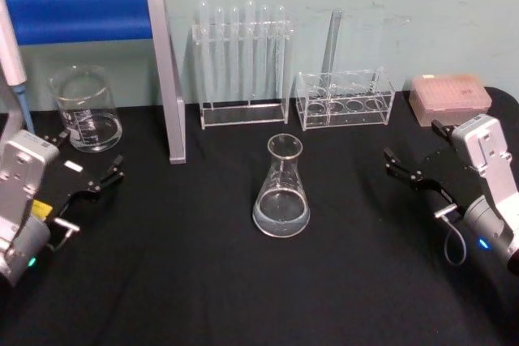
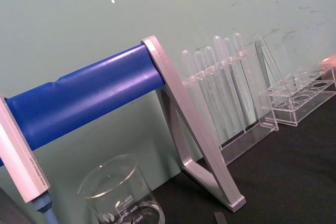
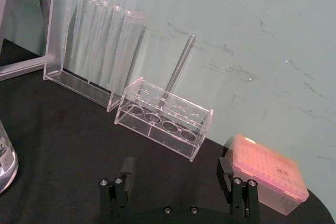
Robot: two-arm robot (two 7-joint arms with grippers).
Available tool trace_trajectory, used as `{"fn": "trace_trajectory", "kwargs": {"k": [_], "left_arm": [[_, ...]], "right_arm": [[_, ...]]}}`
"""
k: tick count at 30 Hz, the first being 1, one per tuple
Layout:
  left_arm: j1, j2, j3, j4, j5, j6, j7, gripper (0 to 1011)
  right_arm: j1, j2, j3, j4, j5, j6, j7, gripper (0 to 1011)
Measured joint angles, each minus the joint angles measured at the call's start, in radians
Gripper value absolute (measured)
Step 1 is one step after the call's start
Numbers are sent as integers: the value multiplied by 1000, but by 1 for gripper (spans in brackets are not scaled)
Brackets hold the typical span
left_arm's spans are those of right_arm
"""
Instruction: Grasp the erlenmeyer flask with one hand, shake it three times, then place it back.
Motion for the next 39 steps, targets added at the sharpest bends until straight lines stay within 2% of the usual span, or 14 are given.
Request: {"fn": "trace_trajectory", "kwargs": {"k": [39], "left_arm": [[0, 0, 0, 0, 0, 0, 0, 1001]], "right_arm": [[0, 0, 0, 0, 0, 0, 0, 1000]]}}
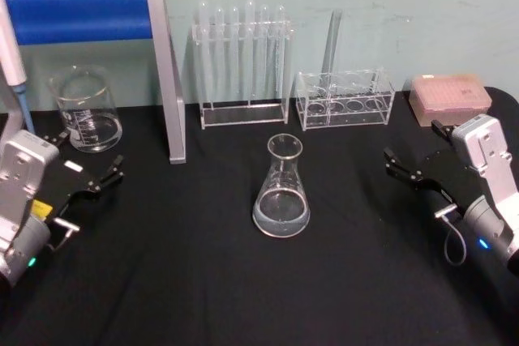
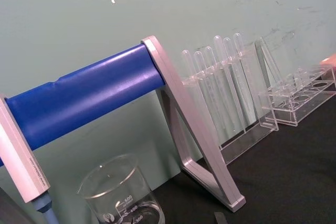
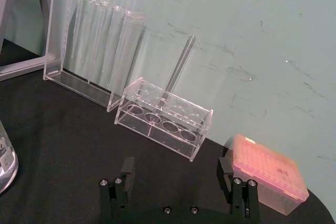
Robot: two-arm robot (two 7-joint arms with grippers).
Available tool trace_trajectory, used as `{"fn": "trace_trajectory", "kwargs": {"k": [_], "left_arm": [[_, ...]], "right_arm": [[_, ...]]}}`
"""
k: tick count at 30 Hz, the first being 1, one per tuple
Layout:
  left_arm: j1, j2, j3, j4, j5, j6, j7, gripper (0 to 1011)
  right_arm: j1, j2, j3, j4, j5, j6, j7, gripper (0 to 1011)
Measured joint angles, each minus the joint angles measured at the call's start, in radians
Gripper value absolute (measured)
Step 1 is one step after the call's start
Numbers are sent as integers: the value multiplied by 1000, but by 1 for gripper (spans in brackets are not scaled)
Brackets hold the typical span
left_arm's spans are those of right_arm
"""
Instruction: Grasp the erlenmeyer flask with one hand, shake it three times, then place it back.
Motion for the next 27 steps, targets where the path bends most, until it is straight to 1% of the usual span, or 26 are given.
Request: {"fn": "trace_trajectory", "kwargs": {"k": [19, 27], "left_arm": [[0, 0, 0, 0, 0, 0, 0, 1001], [0, 0, 0, 0, 0, 0, 0, 1001]], "right_arm": [[0, 0, 1, 0, 0, 0, 1, 1000], [-23, -3, 26, -15, 6, -1, 30, 1000]]}}
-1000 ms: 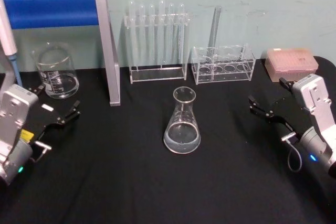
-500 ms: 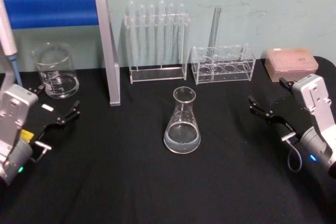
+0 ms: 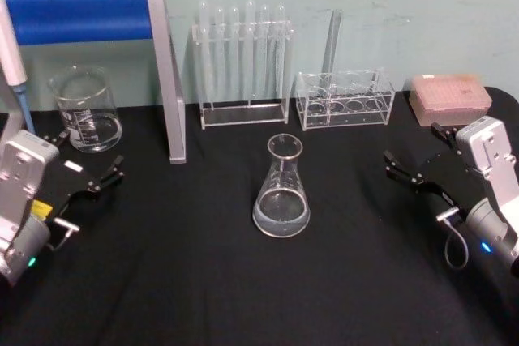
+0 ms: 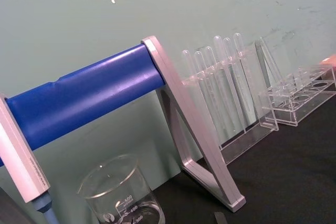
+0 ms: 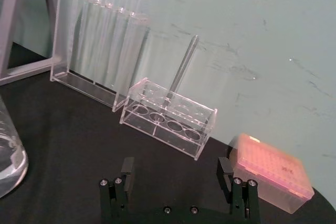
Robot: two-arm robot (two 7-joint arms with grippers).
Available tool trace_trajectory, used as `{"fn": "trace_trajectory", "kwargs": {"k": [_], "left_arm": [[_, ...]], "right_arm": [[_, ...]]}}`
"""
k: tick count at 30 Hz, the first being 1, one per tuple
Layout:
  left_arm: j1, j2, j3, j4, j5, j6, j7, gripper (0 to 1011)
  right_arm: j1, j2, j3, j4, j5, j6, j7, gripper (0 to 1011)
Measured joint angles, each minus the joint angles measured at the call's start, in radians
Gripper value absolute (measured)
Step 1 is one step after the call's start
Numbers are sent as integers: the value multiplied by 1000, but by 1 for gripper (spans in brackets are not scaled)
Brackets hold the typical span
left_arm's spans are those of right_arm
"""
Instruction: Grasp the erlenmeyer flask with one hand, shake it three times, then place it back.
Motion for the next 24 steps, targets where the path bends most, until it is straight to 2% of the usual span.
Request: {"fn": "trace_trajectory", "kwargs": {"k": [9, 19, 24], "left_arm": [[0, 0, 0, 0, 0, 0, 0, 1001], [0, 0, 0, 0, 0, 0, 0, 1001], [0, 0, 0, 0, 0, 0, 0, 1001]], "right_arm": [[-61, 16, 39, -66, 50, 8, 52, 1000], [-153, 33, 86, -163, 166, 46, 159, 1000], [-176, 29, 90, -187, 195, 60, 200, 1000]]}}
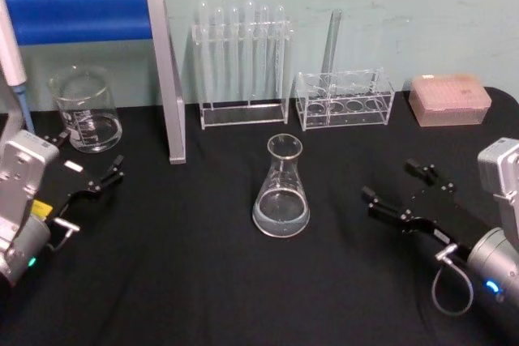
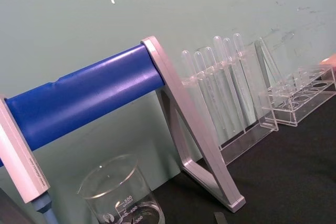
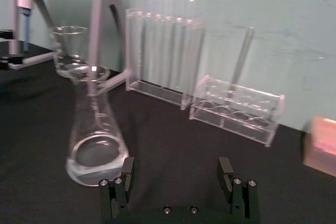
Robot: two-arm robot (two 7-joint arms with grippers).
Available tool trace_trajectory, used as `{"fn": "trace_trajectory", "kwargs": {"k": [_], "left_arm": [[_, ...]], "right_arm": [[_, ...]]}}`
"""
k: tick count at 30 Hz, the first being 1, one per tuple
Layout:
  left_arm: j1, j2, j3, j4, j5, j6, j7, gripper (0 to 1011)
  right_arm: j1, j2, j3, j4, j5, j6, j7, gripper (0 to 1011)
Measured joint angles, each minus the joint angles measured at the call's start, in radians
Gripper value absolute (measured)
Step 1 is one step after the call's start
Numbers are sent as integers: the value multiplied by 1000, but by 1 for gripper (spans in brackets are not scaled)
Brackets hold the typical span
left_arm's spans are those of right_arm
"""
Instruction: Grasp the erlenmeyer flask with one hand, shake it three times, then place it back.
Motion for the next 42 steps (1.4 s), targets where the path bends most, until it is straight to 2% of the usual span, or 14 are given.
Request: {"fn": "trace_trajectory", "kwargs": {"k": [9, 31, 42], "left_arm": [[0, 0, 0, 0, 0, 0, 0, 1001], [0, 0, 0, 0, 0, 0, 0, 1001], [0, 0, 0, 0, 0, 0, 0, 1001]], "right_arm": [[4, -38, -21, -7, 6, 19, 58, 1000], [133, -154, -81, 86, -49, 36, 194, 1000], [196, -222, -92, 157, -85, 40, 211, 1000]]}}
